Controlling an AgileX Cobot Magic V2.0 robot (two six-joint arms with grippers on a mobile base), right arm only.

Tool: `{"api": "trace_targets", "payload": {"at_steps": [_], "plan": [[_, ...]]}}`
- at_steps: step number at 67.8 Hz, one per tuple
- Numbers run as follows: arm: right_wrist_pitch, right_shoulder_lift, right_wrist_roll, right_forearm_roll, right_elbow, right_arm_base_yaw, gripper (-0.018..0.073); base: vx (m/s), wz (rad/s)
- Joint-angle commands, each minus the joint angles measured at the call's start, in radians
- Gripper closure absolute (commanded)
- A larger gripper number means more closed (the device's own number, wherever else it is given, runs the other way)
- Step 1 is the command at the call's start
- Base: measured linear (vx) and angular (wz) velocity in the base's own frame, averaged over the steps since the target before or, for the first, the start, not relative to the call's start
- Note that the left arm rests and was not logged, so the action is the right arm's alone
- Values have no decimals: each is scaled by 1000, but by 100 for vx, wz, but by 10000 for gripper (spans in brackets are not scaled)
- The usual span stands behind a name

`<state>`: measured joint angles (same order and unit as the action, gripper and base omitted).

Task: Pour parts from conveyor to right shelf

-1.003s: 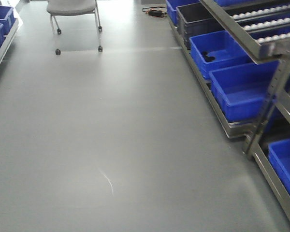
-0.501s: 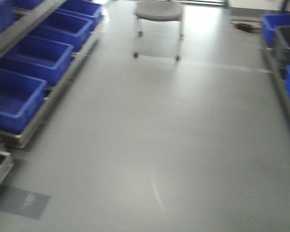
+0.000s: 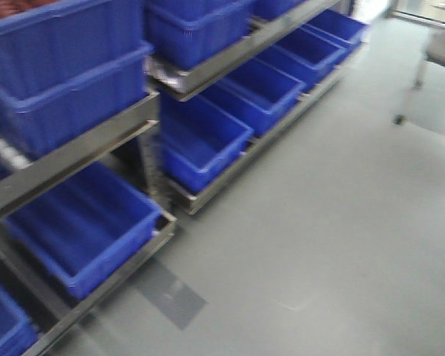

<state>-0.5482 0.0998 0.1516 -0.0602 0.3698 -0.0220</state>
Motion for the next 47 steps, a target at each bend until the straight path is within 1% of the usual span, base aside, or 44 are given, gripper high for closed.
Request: {"api": "trace_targets", "payload": {"at_steps": [1,47], "plan": [[82,11,-2,2,28,-6,565,23,89],[82,11,-2,2,28,-6,565,19,83]]}}
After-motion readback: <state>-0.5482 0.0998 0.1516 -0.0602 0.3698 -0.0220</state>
